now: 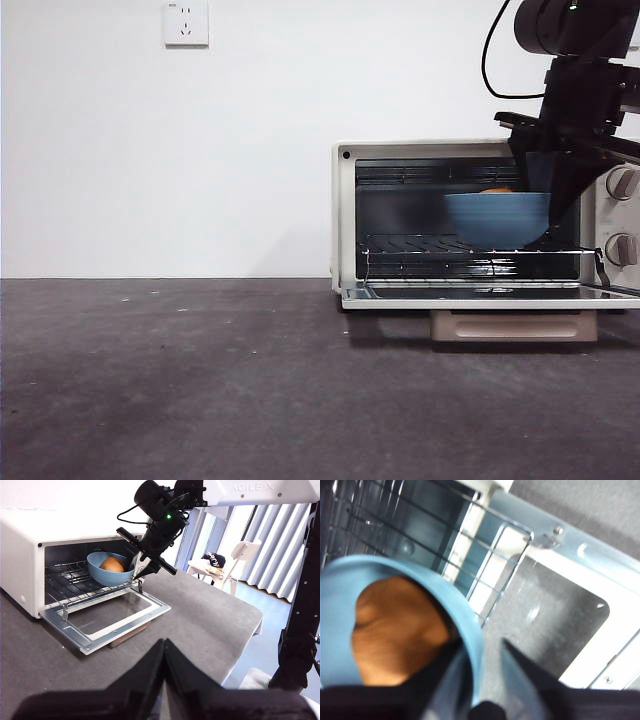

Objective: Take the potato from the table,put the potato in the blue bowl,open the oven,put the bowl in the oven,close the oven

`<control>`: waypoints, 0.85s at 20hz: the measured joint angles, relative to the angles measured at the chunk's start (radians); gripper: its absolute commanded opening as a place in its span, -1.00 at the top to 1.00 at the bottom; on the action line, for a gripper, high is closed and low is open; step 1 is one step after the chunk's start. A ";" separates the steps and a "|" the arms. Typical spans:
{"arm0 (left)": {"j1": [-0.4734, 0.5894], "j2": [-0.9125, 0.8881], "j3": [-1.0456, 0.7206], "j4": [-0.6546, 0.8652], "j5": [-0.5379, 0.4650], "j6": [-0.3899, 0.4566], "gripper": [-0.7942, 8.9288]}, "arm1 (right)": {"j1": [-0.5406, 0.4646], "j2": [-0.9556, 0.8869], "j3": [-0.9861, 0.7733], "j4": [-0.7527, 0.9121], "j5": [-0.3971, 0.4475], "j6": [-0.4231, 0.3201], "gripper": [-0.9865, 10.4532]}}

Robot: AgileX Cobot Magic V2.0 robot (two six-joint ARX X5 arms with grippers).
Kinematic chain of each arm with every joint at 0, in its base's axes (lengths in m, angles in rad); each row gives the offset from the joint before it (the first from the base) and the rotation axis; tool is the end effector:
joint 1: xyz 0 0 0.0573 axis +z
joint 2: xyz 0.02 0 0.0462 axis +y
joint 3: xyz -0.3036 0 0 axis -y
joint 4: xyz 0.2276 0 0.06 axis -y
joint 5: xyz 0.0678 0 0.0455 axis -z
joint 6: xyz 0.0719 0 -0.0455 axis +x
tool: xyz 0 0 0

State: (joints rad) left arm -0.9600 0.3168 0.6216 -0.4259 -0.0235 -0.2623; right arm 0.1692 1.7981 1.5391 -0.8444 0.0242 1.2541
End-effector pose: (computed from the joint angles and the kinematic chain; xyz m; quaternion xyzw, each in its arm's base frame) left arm 0.0411 -0.0558 0.3067 -0.0882 0.1118 -0.4397 0.8868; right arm 0.3815 0.0634 0.2743 0.4574 0.4586 -0.2562 0.7175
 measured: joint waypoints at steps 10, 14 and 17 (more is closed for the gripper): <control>0.000 0.000 0.000 -0.005 0.000 0.000 0.85 | 0.000 0.000 0.056 -0.036 0.003 -0.009 0.49; 0.000 0.000 0.000 -0.006 0.000 0.000 0.85 | 0.000 0.000 0.132 -0.136 0.015 -0.050 0.49; 0.000 0.001 0.000 -0.006 0.000 0.000 0.85 | 0.000 0.000 0.214 -0.190 0.024 -0.110 0.49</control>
State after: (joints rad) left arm -0.9600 0.3176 0.6216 -0.4320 -0.0235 -0.2626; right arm 0.1692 1.7981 1.7535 -1.0344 0.0479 1.1442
